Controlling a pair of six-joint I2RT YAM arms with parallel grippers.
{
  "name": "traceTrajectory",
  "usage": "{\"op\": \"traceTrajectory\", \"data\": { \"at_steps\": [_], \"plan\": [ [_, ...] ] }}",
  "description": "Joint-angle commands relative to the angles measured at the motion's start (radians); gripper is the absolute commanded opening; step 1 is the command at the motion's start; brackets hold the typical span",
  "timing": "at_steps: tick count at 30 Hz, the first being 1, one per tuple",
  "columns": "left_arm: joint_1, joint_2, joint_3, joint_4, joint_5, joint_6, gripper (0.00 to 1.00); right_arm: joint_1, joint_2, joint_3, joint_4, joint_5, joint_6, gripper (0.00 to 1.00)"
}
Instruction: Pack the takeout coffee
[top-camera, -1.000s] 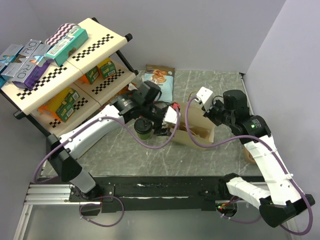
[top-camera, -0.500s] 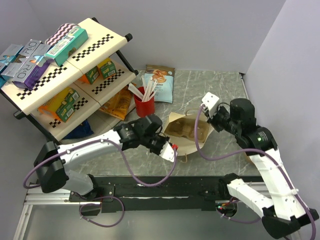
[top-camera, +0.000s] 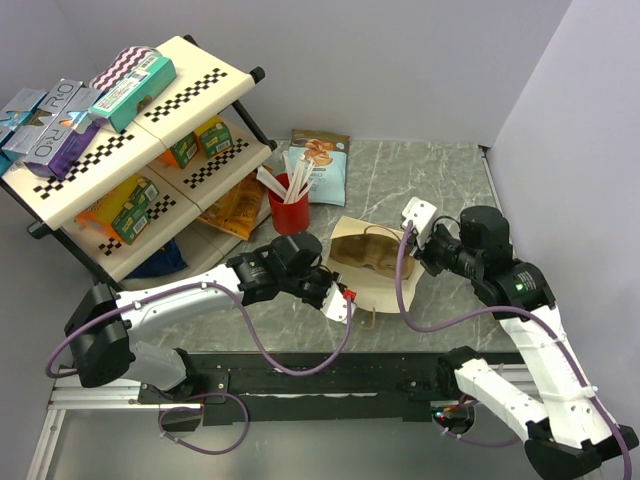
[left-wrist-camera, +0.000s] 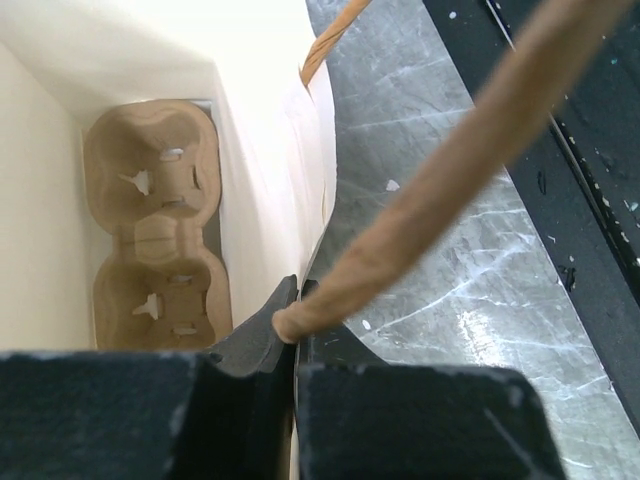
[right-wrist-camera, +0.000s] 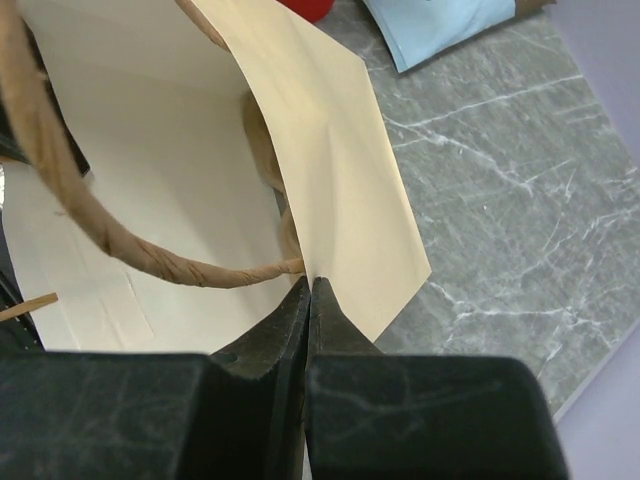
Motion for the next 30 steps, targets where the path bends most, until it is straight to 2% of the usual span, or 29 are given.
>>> {"op": "traceTrajectory", "data": {
  "at_steps": [1,4,10,13,14,16,17,20,23,28,30],
  "plan": [
    [0.019,0.000,0.063,0.023,0.029,-0.036,0.07,0.000,0.008,0.044,0.026,-0.025,0.030,0.00],
    [0.040,0.011,0.129,-0.006,0.078,-0.059,0.08,-0.001,0.037,0.067,0.017,0.010,0.039,0.00],
    [0.081,0.084,0.318,-0.188,0.183,-0.073,0.16,-0.009,0.097,0.102,-0.005,0.085,0.042,0.00],
    [0.098,0.111,0.387,-0.248,0.220,-0.097,0.37,-0.024,0.144,0.130,-0.022,0.125,0.033,0.00],
    [0.101,0.109,0.398,-0.250,0.230,-0.107,0.52,-0.029,0.167,0.144,-0.026,0.128,0.025,0.00],
    [0.108,0.101,0.413,-0.245,0.220,-0.124,0.66,-0.049,0.187,0.157,-0.036,0.125,0.013,0.00],
    [0.108,0.095,0.416,-0.244,0.211,-0.130,0.76,-0.058,0.209,0.164,-0.034,0.125,0.008,0.00],
    [0.115,0.057,0.445,-0.256,0.149,-0.179,0.90,-0.104,0.252,0.188,-0.037,0.096,0.010,0.00],
    [0.132,0.002,0.476,-0.299,0.086,-0.203,0.99,-0.156,0.288,0.211,-0.031,0.053,0.014,0.00],
    [0.164,-0.054,0.444,-0.333,-0.191,-0.317,0.99,-0.179,0.325,0.216,-0.019,0.034,-0.001,0.00],
    [0.199,-0.008,0.456,-0.414,-0.227,-0.367,0.99,-0.187,0.335,0.216,-0.019,0.030,-0.006,0.00]
  ]
}}
